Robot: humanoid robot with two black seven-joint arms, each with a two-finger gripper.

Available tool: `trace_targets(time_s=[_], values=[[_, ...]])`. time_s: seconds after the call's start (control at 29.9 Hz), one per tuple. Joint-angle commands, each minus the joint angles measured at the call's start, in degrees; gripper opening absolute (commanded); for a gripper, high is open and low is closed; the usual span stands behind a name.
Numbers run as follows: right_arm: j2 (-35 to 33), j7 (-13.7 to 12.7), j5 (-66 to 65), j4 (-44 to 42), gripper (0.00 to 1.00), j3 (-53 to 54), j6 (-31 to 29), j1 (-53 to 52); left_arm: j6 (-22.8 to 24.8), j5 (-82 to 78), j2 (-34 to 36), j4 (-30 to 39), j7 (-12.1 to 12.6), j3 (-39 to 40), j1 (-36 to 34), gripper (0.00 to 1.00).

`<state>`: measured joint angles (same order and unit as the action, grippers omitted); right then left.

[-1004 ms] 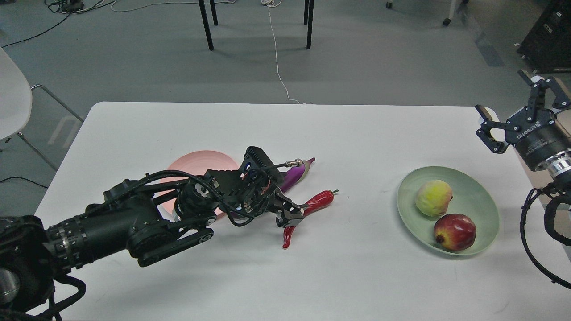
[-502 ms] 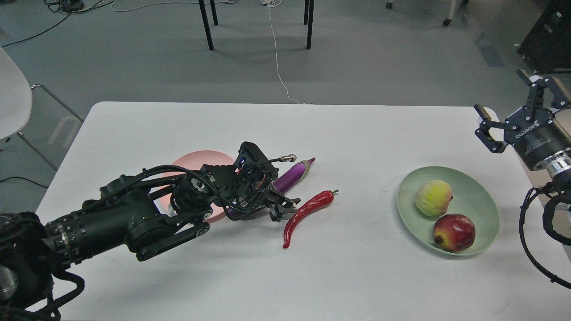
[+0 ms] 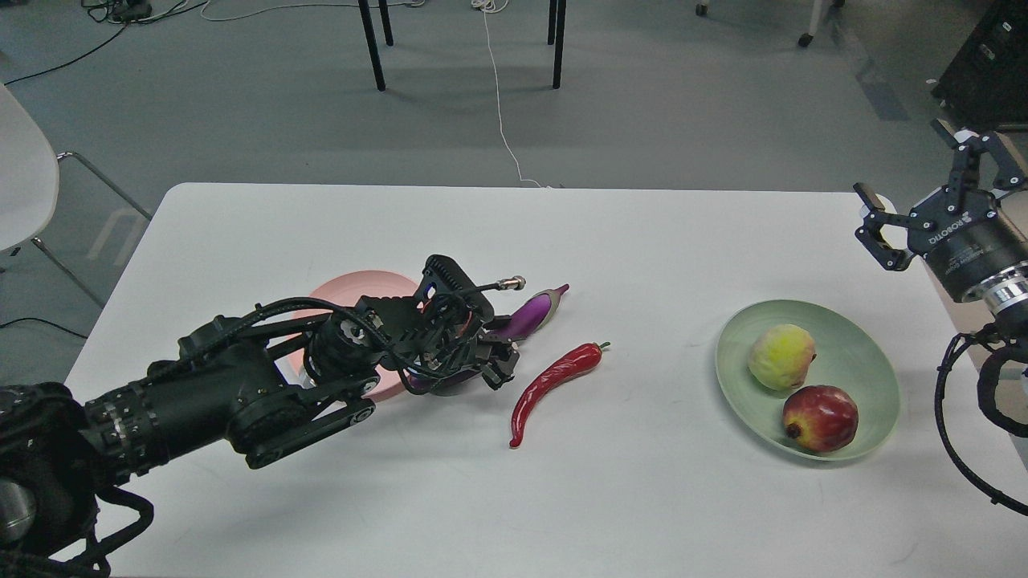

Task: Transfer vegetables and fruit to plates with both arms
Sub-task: 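Lift the eggplant and lay it on the pink plate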

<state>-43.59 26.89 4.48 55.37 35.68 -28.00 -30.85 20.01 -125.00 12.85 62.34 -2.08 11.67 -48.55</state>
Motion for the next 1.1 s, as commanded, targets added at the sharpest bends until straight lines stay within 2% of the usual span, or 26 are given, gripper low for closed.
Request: trace_targets(time_s=[0.0, 0.2, 0.47, 0.67, 0.77, 0.84, 0.97, 1.07], values=[[0.1, 0.0, 0.0, 0.0, 0.98, 0.0, 0.0, 0.0, 0.0, 0.0, -0.1, 0.0, 0.2, 0.1, -0.1, 0.22], [-0.1, 0.0, 0.0, 0.0, 0.98, 0.1, 0.0, 0.0, 0.5, 0.0, -0.2, 0.3, 0.6, 0.2, -0.2, 0.06], [-0.2, 0.0, 0.0, 0.0, 0.98, 0.9, 0.0, 0.0, 0.5, 0.0, 0.1, 1.5, 0.6, 0.5, -1.0, 0.03], [-0.4, 0.0, 0.0, 0.0, 0.98, 1.4, 0.0, 0.0, 1.2, 1.4, 3.2, 8.6, 0.8, 1.2, -6.5, 0.02], [-0.3, 0.0, 0.0, 0.0, 0.98, 1.6, 0.0, -0.1, 1.3, 6.1, 6.7, 12.7, 1.5, 1.2, -10.3, 0.03], [-0.4, 0.0, 0.0, 0.0, 0.98, 1.5, 0.0, -0.5, 1.4, 7.2, 11.5, 15.2, 1.3, 1.2, -12.4, 0.03], [-0.3, -0.1, -0.2, -0.1, 0.98, 1.5, 0.0, -1.1, 1.5, 7.4, 20.5, 18.0, 0.6, 0.2, -12.2, 0.05], [-0.1, -0.1, -0.4, 0.0, 0.98, 1.4, 0.0, -1.1, 1.4, 7.4, 26.7, 21.1, 0.7, -2.3, -8.7, 0.08]])
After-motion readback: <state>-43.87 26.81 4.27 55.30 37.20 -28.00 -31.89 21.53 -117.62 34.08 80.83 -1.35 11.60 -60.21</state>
